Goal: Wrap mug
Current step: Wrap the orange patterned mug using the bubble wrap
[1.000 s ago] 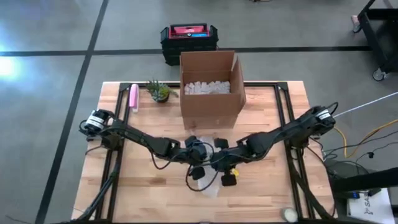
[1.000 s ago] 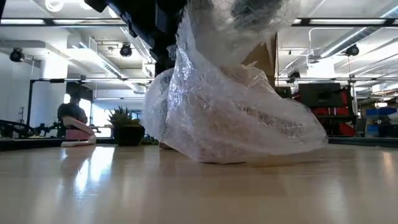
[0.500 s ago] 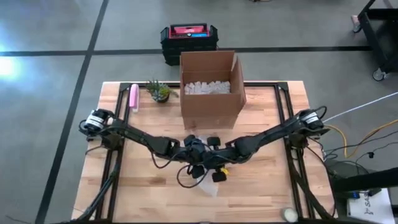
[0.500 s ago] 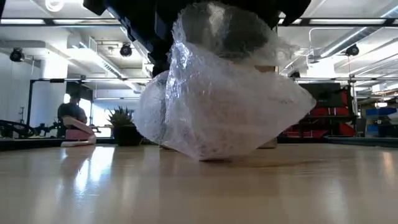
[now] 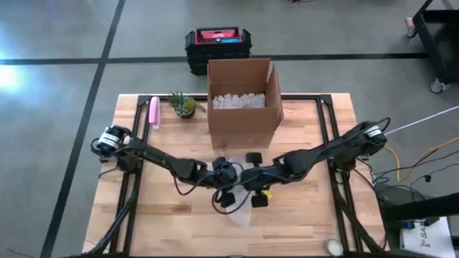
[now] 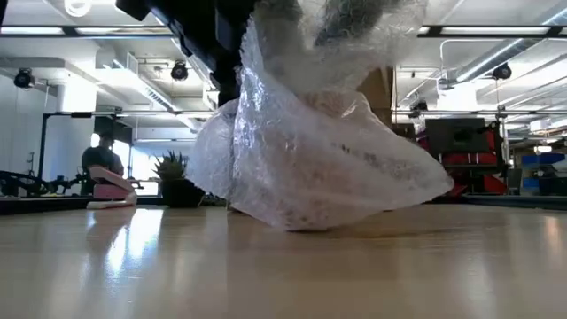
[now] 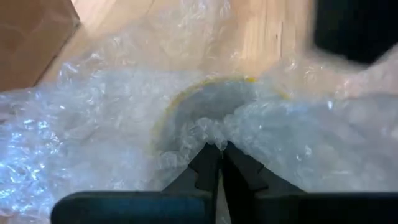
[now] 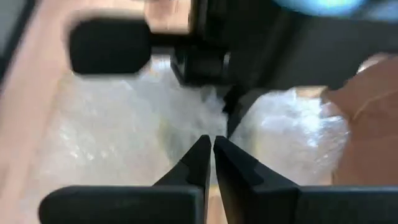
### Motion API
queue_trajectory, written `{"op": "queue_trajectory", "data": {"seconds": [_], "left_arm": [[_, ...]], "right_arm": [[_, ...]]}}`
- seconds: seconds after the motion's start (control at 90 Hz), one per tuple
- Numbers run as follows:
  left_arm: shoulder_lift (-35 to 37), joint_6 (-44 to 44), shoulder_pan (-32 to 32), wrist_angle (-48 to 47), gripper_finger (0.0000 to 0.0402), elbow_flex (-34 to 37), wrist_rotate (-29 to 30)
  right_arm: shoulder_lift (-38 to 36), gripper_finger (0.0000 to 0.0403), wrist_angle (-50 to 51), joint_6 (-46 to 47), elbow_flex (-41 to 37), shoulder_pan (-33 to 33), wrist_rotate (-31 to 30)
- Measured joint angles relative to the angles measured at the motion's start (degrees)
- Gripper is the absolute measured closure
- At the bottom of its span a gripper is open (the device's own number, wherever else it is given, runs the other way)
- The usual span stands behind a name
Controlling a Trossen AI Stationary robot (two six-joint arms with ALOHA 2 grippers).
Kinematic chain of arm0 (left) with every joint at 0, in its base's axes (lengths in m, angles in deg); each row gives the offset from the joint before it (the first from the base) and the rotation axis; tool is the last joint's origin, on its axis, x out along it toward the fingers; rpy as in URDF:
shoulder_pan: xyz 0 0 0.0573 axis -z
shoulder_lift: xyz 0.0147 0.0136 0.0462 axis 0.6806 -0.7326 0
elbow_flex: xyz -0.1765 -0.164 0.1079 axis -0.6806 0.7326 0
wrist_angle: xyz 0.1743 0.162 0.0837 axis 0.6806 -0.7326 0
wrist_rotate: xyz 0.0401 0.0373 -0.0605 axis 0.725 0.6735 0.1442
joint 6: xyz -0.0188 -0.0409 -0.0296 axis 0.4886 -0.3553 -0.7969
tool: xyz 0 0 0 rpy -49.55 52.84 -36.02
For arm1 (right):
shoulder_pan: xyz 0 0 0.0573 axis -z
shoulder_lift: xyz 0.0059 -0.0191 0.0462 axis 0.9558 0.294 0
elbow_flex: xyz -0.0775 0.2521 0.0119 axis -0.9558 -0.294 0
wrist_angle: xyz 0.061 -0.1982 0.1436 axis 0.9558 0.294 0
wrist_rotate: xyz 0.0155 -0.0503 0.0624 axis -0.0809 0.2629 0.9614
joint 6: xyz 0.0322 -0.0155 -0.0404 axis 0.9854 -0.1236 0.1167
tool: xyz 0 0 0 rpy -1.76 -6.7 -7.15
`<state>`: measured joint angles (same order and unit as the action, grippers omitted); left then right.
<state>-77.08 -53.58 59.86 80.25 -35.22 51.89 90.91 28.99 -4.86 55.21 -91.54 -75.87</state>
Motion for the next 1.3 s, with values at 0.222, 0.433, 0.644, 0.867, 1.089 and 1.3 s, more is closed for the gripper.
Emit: {"op": "queue_trajectory", "data": {"seconds": [0.222,0.433,0.644,0.867,1.089,1.3], "left_arm": [[0.0,0.5,0.0,0.1,0.0401,0.0,0.1],[0.0,0.5,0.0,0.5,0.0402,0.0,0.2],[0.0,1.1,0.0,0.8,0.0402,0.0,0.4],[0.0,1.7,0.1,0.6,0.0402,0.0,0.4],[0.5,0.5,0.4,-0.9,0.0402,0.2,0.1],[3.7,0.4,0.6,-3.9,0.0402,0.3,-3.0]], "right_arm": [[-1.7,0.0395,-1.6,1.1,0.0,-3.9,9.7],[4.0,0.0395,-3.3,0.5,-0.3,-5.6,6.9],[6.6,0.0395,-2.4,-1.7,-0.3,-2.7,-5.8],[8.0,0.0395,-3.6,-3.3,-0.9,0.2,-3.8],[11.5,0.0395,-6.3,-3.5,-1.9,0.5,-2.8],[11.3,0.0395,-7.7,-3.0,-1.9,0.5,-2.2]]}}
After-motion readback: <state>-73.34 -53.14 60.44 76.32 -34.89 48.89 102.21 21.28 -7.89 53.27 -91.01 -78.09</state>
